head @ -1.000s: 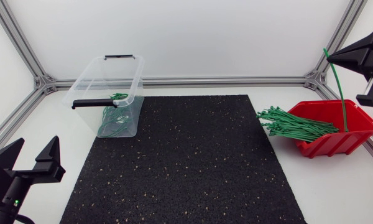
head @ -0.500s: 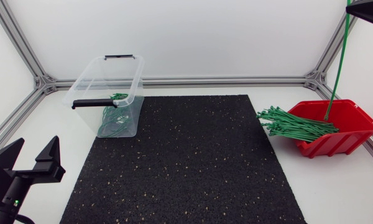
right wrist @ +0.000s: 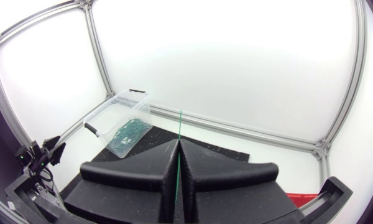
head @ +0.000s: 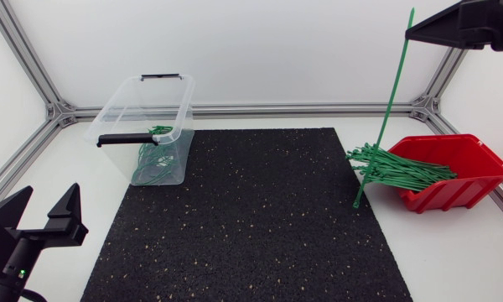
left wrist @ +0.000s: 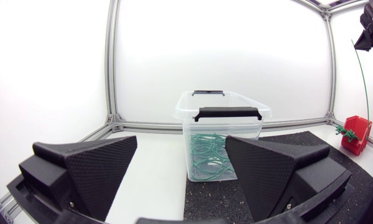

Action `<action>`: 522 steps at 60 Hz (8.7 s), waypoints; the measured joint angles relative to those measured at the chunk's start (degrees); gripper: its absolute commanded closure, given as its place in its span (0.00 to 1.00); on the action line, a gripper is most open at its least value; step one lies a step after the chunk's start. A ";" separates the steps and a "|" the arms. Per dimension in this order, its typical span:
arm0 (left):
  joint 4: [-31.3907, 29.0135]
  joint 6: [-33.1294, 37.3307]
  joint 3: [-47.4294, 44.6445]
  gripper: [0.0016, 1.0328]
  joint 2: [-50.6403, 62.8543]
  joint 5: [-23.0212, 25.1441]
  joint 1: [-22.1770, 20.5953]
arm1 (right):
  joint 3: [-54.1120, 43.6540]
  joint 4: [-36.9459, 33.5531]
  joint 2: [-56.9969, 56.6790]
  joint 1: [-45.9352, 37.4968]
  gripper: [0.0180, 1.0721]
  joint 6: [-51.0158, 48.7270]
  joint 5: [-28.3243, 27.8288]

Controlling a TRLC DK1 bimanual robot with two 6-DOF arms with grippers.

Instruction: Take a green cable tie from the red box, thread the tail through the head to close it, then place it in the transparent bin on the left.

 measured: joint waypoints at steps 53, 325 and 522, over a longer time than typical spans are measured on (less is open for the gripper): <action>0.00 0.00 0.00 0.04 0.00 0.00 0.00 | -4.48 21.62 17.68 35.56 0.95 32.85 14.25; -0.11 0.00 0.00 0.04 0.00 0.02 -0.02 | -15.76 14.10 41.51 60.39 0.73 -56.33 39.08; -0.20 0.00 0.00 0.04 0.00 0.44 -0.02 | -1.07 0.98 44.87 61.07 0.94 -46.73 30.16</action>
